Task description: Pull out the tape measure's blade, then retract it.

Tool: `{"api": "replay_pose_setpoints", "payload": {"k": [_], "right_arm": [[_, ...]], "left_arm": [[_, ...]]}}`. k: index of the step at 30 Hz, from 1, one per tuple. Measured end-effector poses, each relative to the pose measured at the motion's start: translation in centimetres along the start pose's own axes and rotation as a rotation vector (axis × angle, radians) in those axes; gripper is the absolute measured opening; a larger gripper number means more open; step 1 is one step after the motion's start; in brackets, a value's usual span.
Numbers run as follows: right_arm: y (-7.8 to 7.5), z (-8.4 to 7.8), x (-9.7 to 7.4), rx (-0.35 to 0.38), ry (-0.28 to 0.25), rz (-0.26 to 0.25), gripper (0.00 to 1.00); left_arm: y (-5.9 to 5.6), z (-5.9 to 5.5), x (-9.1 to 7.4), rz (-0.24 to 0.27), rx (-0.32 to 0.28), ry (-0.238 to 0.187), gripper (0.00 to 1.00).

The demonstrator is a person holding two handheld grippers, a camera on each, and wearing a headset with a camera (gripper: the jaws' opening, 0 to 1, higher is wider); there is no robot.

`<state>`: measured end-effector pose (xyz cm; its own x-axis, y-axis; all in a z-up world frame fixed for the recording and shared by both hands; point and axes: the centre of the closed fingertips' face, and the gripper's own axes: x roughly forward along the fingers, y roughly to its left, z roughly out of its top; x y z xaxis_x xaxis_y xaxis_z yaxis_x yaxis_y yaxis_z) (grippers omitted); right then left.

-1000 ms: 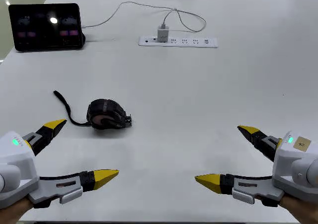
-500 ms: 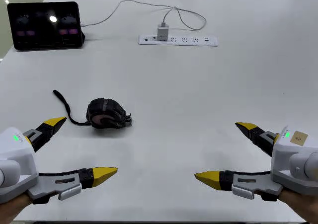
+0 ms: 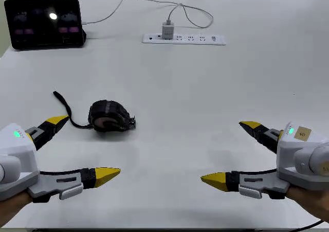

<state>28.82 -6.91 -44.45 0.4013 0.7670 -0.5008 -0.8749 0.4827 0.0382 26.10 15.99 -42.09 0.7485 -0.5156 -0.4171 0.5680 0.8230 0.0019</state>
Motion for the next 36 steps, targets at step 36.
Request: {"api": "replay_pose_setpoints", "payload": {"k": [36], "right_arm": [[-1.2, 0.7, 3.7, -0.157, 0.106, 0.140, 0.93]], "left_arm": [[3.3, 0.5, 1.9, -0.076, 0.092, 0.073, 0.97]]}}
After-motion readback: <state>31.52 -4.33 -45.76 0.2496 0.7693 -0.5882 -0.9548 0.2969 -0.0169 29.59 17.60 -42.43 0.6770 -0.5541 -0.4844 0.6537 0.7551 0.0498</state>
